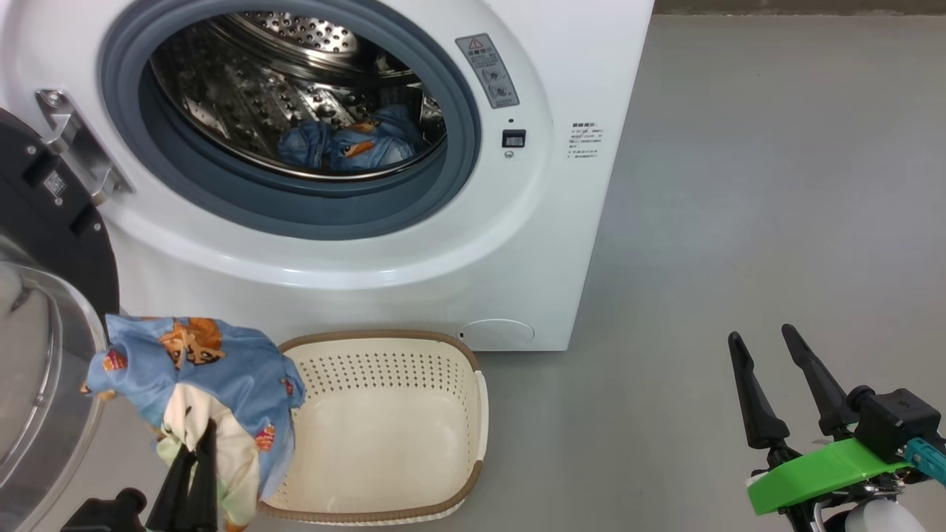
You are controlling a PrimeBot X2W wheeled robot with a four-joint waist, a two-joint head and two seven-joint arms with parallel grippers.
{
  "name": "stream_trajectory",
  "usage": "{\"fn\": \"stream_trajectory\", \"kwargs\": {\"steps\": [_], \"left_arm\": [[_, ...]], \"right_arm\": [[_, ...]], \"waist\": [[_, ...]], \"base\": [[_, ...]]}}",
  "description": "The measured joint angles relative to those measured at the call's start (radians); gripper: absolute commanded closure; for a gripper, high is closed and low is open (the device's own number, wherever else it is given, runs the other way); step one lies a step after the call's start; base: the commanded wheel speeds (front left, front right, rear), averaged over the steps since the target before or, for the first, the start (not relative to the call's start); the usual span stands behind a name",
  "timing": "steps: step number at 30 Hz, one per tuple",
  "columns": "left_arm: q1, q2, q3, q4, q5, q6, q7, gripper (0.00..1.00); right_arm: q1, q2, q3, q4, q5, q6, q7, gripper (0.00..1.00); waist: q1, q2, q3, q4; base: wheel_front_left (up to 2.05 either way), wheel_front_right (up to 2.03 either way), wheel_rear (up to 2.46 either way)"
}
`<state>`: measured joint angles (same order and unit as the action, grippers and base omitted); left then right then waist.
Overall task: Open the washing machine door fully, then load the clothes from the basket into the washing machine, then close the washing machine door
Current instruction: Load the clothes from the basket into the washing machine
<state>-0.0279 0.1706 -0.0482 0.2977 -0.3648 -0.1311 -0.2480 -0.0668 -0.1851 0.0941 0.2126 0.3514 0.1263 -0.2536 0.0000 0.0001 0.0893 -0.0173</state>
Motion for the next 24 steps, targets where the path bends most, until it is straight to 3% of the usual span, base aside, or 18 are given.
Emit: {"fn": "stream_trajectory", "kwargs": {"steps": [13,24], "left_arm": [[-0.037,-0.006,0.001,-0.003,0.0,0.0,0.0,1.0],[-0.352,0.043,0.005,0.091,-0.012,0.0,0.0,1.0]], "right_arm": [[-0.004,0.005,0.0,-0.014,0.0,0.0,0.0,0.0],[-0.129,0.046,0.003,-0.03,-0.002,0.0,0.0,0.0]], "waist": [[0.0,0.0,0.048,-0.005],[0.0002,0.0,0.198,-0.033]], "base": [[0.0,0.0,0.0],[0.0,0.0,0.0]]}}
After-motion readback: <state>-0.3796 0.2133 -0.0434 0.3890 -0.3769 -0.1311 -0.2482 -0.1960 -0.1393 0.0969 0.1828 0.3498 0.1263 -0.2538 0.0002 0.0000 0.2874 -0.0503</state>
